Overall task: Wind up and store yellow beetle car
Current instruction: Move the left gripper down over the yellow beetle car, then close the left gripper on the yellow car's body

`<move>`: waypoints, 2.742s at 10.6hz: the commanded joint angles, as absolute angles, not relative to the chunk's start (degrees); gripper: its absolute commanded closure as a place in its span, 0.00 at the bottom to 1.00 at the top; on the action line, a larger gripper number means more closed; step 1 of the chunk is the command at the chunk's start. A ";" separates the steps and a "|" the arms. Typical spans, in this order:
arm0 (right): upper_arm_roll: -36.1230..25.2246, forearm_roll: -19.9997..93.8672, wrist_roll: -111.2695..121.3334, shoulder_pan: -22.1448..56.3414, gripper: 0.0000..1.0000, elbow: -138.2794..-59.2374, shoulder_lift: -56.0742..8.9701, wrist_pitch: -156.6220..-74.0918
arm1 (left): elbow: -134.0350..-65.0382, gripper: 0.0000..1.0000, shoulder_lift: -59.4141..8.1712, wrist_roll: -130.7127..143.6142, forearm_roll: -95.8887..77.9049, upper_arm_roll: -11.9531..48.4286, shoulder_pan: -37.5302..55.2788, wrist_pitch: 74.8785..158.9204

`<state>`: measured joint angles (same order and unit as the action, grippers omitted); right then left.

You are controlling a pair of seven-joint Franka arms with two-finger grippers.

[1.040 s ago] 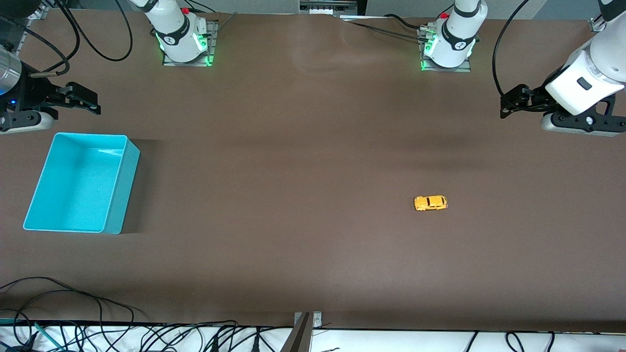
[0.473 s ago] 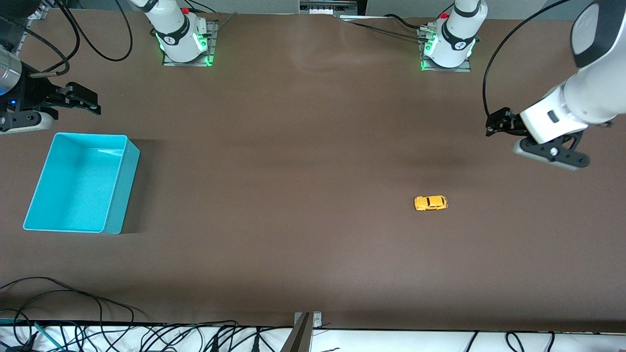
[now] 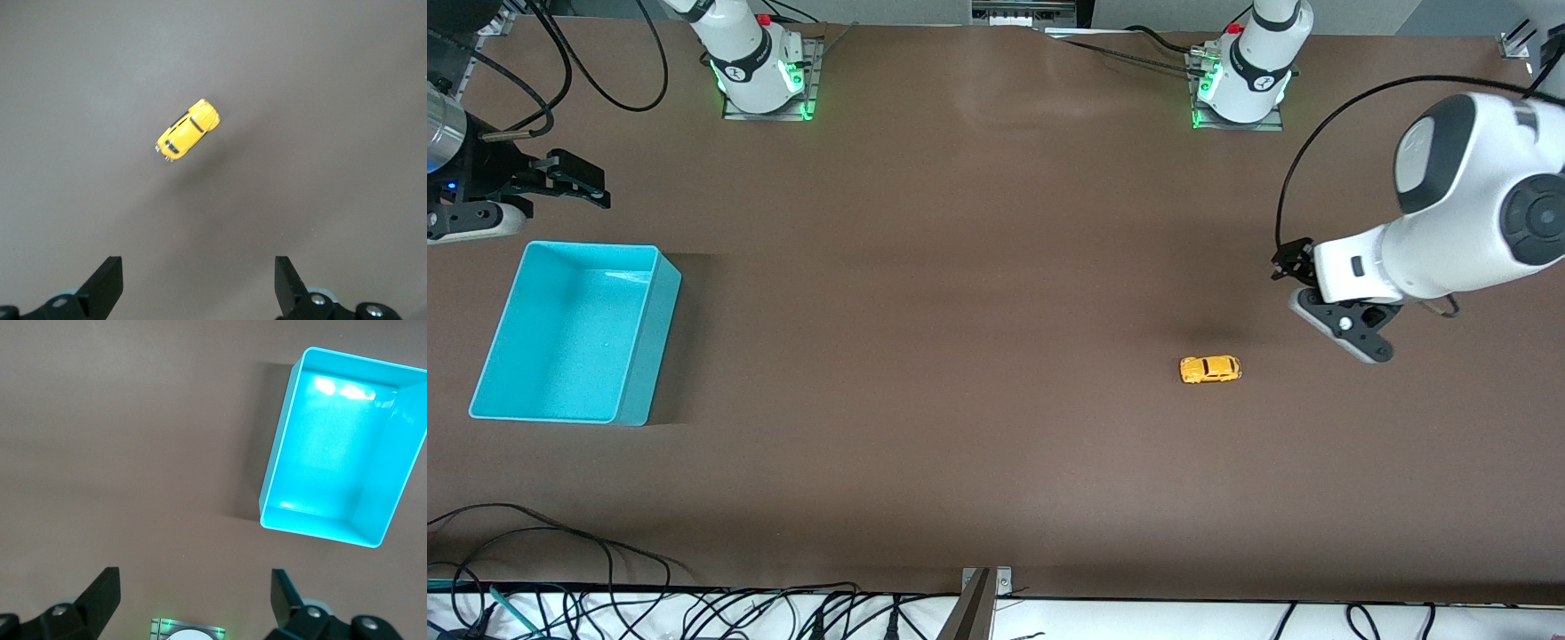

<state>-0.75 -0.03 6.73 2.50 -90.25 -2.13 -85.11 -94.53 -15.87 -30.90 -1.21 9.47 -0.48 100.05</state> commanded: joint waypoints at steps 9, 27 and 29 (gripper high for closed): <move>-0.70 1.32 7.82 1.85 0.00 -89.82 -2.02 -84.46 | -106.70 0.00 -30.30 -71.16 -1.41 11.43 0.09 131.19; -0.70 1.32 7.82 1.85 0.00 -89.83 -2.11 -84.64 | -105.91 0.35 -35.42 -73.30 9.49 11.07 0.17 139.75; -0.70 1.32 7.82 1.85 0.00 -89.83 -2.11 -84.55 | -105.91 0.74 -35.51 -73.30 9.49 11.07 0.53 139.75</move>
<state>-0.85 0.22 6.91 2.41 -90.26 -2.20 -85.10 -106.93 -34.74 -74.38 7.60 11.18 0.17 139.55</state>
